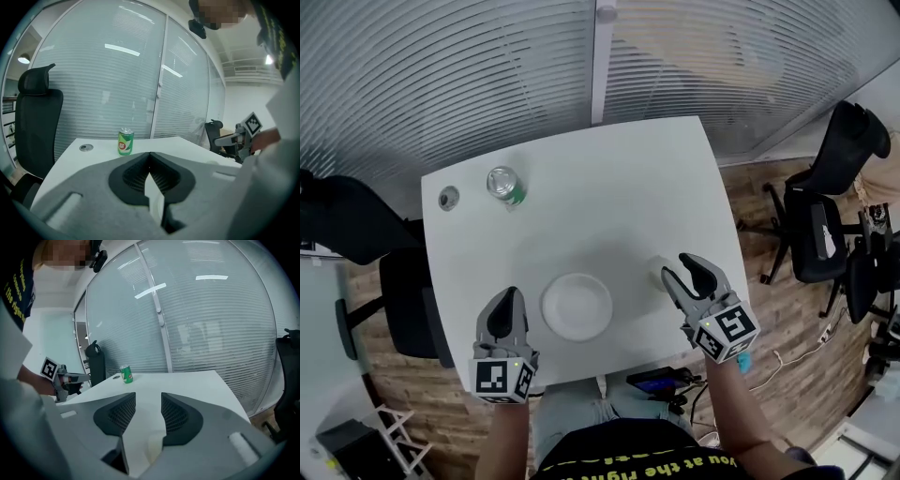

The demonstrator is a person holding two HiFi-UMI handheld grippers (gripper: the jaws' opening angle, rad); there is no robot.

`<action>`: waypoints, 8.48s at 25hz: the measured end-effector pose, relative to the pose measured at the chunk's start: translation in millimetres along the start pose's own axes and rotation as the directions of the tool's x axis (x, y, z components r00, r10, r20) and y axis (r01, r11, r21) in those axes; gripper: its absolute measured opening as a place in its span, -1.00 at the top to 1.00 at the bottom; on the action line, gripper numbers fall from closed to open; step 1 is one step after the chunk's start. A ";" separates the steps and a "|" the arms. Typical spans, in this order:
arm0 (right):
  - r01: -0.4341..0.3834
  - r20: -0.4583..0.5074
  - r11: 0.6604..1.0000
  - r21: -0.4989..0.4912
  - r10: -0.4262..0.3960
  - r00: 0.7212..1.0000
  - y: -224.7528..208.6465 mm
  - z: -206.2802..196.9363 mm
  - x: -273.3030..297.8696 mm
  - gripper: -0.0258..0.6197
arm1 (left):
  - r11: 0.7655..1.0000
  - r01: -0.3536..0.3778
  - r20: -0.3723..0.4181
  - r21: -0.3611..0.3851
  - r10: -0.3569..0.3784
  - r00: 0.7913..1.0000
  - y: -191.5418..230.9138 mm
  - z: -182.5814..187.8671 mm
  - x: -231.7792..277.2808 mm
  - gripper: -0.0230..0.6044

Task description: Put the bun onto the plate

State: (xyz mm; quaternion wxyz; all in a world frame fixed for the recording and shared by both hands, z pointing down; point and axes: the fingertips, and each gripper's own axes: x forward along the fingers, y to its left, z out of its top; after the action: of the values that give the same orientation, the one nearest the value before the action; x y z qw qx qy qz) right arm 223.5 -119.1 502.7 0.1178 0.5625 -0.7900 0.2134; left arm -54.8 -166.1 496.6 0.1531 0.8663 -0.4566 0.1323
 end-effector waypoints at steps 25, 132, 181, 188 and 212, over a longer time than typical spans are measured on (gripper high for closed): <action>-0.003 -0.272 0.996 -0.094 -0.023 0.962 -18.7 -101.2 27.4 -0.03 | 1.000 0.015 -0.043 -0.014 -0.015 0.999 -3.7 -17.3 -1.1 0.93; -0.101 -0.188 0.957 -0.271 0.050 0.981 55.3 20.6 1.0 -0.11 | 0.981 -0.143 0.205 -0.131 0.168 0.964 43.9 53.9 -83.6 0.93; -0.551 -0.449 0.767 -0.329 0.386 0.805 186.8 -68.3 88.1 -0.11 | 0.950 -0.232 0.147 -0.209 0.265 0.953 59.9 10.3 -76.6 0.93; -0.583 -0.497 0.737 -0.344 0.383 0.778 189.8 -89.4 93.9 -0.11 | 0.947 -0.238 0.140 -0.214 0.271 0.952 62.7 7.4 -71.7 0.93; -0.627 -0.559 0.697 -0.348 0.383 0.736 199.1 -129.2 100.6 -0.11 | 0.945 -0.248 0.093 -0.213 0.272 0.958 63.5 -11.2 -68.8 0.93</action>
State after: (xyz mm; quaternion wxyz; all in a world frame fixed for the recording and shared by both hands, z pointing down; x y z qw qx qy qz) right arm -4.5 -87.8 618.6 0.3754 0.1984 -0.8943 0.1409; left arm -146.4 -144.1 490.6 0.1924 0.7850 -0.5865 0.0523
